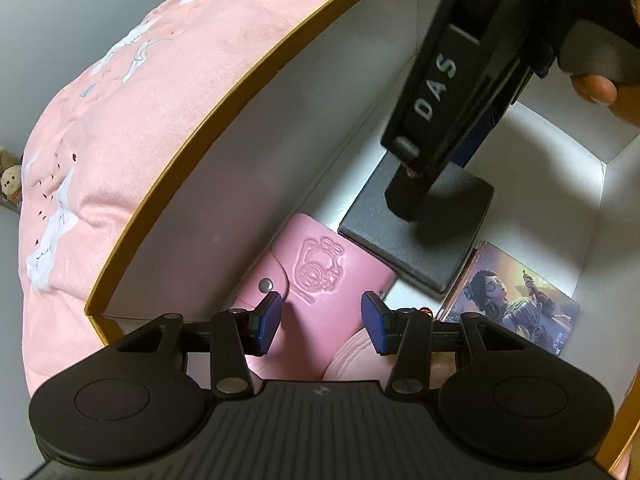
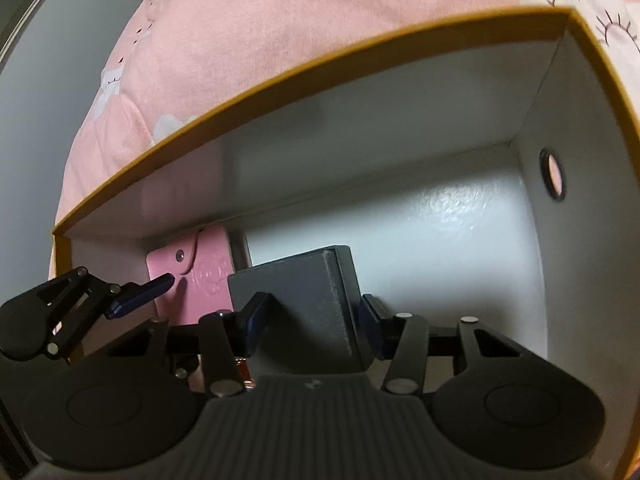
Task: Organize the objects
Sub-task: 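Lower the grey gift box beside the phone case and open the right gripper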
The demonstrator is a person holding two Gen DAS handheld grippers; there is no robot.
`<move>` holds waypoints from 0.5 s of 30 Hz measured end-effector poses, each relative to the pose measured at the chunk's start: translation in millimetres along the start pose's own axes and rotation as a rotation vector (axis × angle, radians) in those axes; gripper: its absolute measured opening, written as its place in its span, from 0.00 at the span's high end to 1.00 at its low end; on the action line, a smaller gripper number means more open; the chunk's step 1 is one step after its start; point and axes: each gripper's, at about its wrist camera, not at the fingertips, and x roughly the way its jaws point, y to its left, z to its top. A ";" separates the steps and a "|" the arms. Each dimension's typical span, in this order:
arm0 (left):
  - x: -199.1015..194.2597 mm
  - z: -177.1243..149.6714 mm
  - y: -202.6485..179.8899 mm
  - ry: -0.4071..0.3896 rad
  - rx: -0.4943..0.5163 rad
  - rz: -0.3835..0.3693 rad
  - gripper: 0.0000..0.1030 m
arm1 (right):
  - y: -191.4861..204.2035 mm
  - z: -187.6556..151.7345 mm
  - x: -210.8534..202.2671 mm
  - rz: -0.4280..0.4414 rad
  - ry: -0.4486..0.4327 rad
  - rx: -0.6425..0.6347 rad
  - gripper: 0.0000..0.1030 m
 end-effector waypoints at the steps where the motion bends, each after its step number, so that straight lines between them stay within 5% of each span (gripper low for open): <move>1: -0.1 0.2 0.3 0.001 0.002 0.000 0.47 | 2.0 -0.3 0.9 -0.002 0.003 -0.010 0.50; 15: 2.4 4.3 -0.8 0.014 0.000 0.012 0.47 | 10.4 -0.8 -1.3 -0.012 0.046 -0.165 0.49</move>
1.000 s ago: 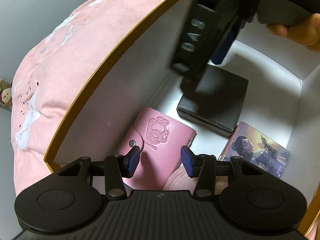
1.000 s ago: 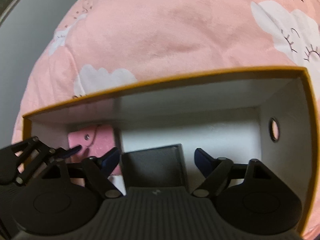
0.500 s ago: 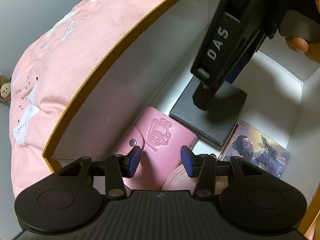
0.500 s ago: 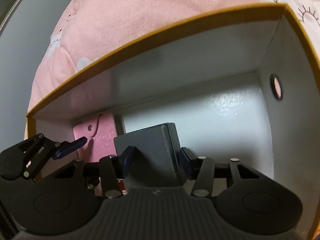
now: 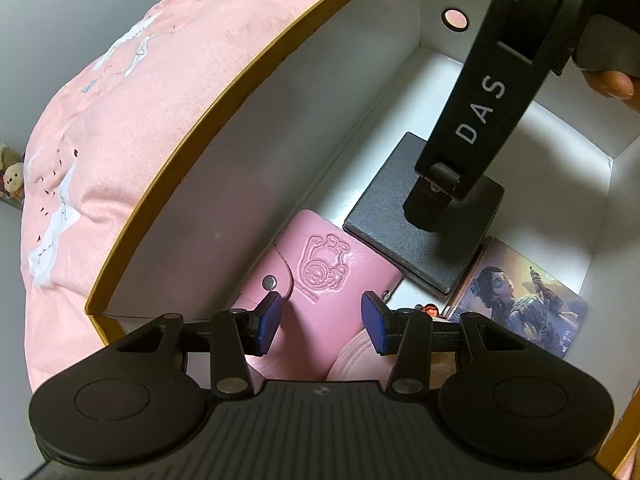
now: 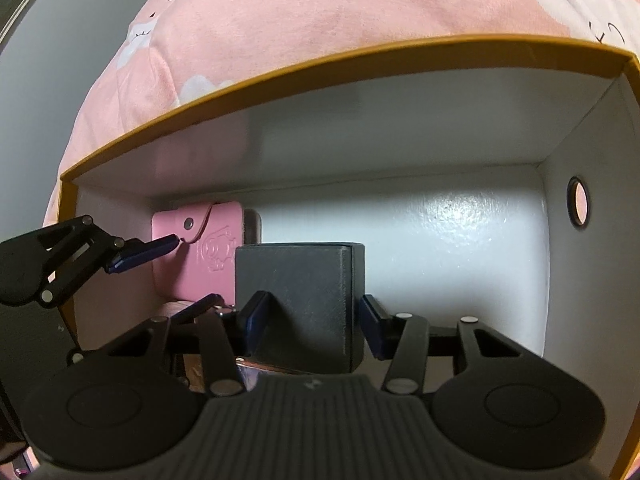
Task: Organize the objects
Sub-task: 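Lower the grey gift box beside the phone case and open the right gripper, then withdraw both grippers from the box toward the remaining items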
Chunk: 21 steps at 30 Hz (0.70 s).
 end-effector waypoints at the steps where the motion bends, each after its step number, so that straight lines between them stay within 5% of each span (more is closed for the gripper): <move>1: -1.4 0.2 -0.4 -0.002 0.000 0.001 0.47 | -0.2 -0.2 -0.7 0.003 -0.001 -0.001 0.48; 11: -31.1 -0.9 -10.2 -0.052 -0.012 -0.005 0.47 | 20.1 -11.7 -19.0 -0.028 -0.061 -0.101 0.48; 21: -101.3 -10.8 -31.1 -0.168 -0.070 0.007 0.47 | 42.6 -62.7 -66.7 -0.022 -0.160 -0.227 0.48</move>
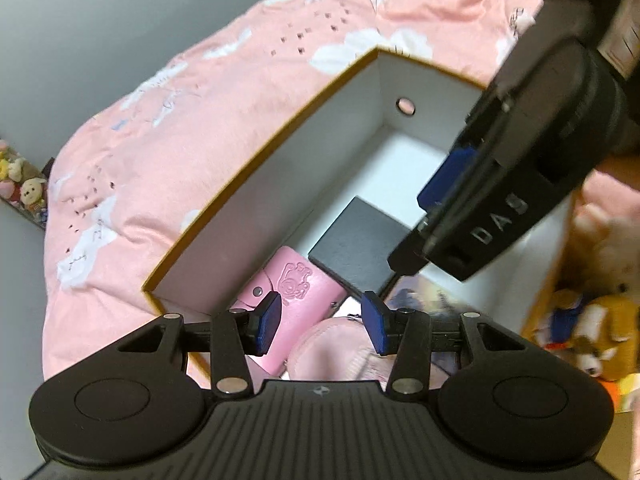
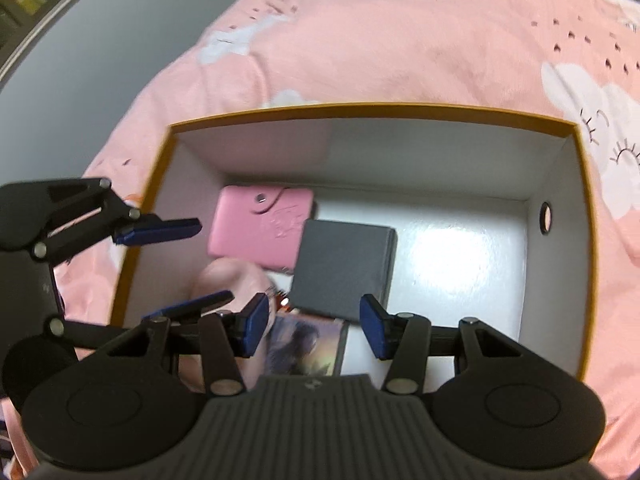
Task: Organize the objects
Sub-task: 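Withdraw both grippers from the box toward the remaining items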
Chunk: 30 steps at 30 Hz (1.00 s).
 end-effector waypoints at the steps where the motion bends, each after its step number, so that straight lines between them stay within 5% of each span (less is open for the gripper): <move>1: -6.6 3.8 -7.9 -0.006 -0.011 -0.006 0.47 | 2.7 -5.6 -7.7 0.002 -0.013 -0.009 0.48; 16: -89.9 -45.1 -62.7 -0.053 -0.155 -0.205 0.46 | 21.4 -113.0 -79.6 0.012 -0.116 -0.055 0.47; 30: -81.2 -96.0 -109.0 0.014 -0.130 -0.300 0.26 | 41.9 -197.9 -102.2 0.038 -0.141 -0.103 0.49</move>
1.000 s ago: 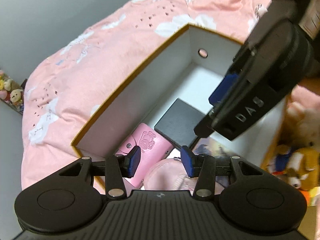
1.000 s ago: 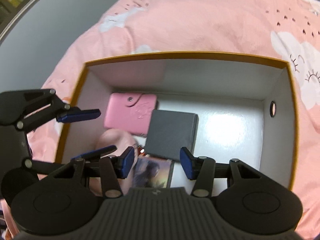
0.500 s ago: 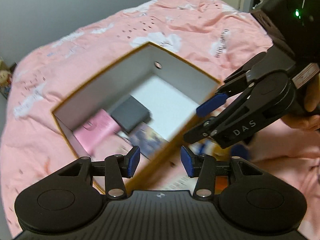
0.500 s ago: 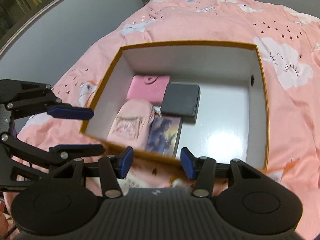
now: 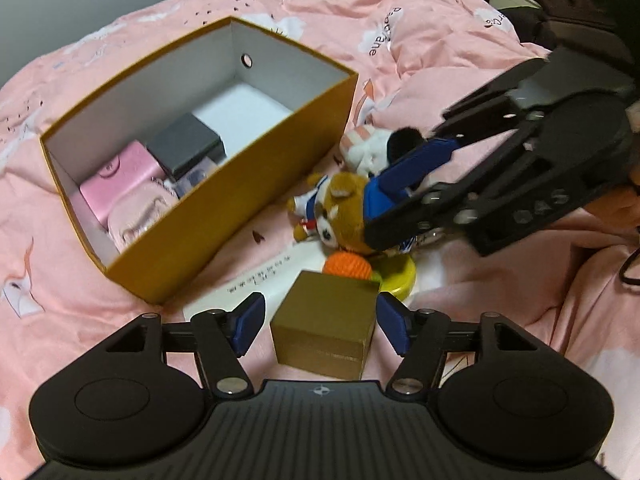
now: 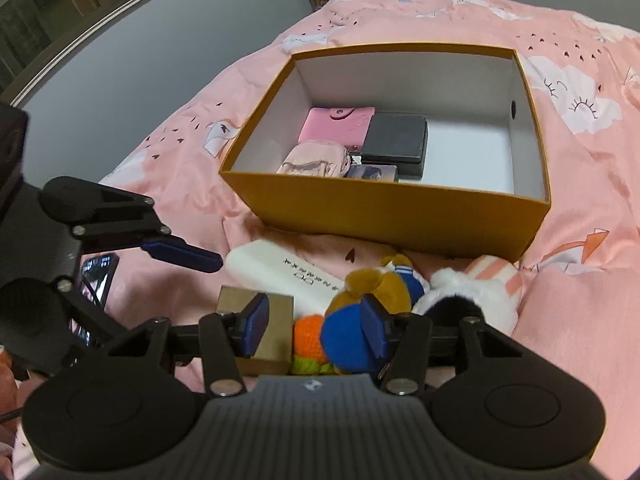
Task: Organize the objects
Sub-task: 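Withdraw both grippers from the box toward the remaining items, then grasp the gold cube box with the left gripper while the right gripper grasps the yellow tape measure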
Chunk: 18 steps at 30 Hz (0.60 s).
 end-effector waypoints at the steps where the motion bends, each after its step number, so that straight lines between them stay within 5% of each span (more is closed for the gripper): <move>1: 1.3 -1.2 1.4 0.004 -0.006 -0.007 0.24 | 1.2 -2.4 -1.2 0.004 0.002 -0.003 0.51; 13: 24.8 -4.3 6.6 0.077 -0.004 0.012 0.21 | -3.4 -32.5 24.0 -0.007 0.168 0.013 0.55; 18: 32.2 -5.0 18.6 0.107 -0.064 -0.056 0.21 | -14.1 -43.9 51.1 -0.052 0.255 0.048 0.55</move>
